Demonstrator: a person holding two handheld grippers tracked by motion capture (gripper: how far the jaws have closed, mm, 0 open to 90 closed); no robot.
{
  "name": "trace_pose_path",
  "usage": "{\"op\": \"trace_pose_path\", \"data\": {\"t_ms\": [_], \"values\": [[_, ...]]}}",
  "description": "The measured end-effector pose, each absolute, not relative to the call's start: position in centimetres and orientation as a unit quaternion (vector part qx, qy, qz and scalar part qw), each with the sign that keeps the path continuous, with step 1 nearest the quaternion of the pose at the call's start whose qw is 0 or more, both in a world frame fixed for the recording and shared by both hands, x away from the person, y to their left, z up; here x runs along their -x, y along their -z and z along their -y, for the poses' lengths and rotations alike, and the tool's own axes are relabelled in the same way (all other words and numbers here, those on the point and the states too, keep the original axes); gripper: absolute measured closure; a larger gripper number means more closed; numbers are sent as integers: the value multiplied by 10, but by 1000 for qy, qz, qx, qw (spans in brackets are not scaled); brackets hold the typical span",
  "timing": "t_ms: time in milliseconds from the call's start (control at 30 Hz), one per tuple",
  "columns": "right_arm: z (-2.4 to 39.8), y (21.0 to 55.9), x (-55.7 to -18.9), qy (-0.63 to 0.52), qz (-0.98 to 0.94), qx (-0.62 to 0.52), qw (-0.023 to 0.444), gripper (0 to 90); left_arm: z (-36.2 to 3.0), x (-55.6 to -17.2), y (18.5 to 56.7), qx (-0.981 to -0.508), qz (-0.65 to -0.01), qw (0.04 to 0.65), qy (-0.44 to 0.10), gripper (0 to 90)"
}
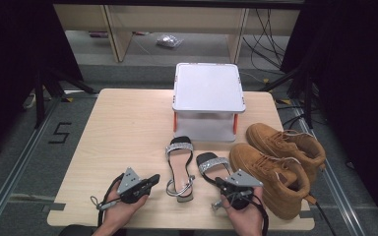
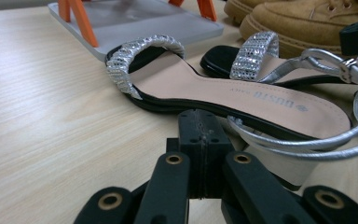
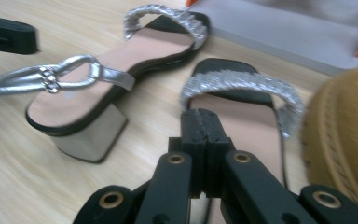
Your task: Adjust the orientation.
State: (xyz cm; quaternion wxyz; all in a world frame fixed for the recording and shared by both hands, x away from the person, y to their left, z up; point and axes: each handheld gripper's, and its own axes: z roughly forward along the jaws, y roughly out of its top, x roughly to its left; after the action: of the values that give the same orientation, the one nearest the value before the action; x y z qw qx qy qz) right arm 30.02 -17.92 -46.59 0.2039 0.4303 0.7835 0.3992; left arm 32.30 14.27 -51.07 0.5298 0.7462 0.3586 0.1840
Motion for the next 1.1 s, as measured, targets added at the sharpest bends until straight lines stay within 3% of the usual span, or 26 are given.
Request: {"op": "trace_pose_path", "data": {"t_ms": [200, 600, 1100], "values": [[158, 455, -317, -360, -807, -438, 165, 900, -127, -339, 506, -779, -358, 488, -167, 893], [122, 477, -326, -322, -832, -442, 100, 900, -117, -362, 507, -817, -348, 438, -140, 894], [114, 482, -323, -330, -834, -430, 103, 900, -111, -370, 510, -819, -357, 431, -124, 896]]}}
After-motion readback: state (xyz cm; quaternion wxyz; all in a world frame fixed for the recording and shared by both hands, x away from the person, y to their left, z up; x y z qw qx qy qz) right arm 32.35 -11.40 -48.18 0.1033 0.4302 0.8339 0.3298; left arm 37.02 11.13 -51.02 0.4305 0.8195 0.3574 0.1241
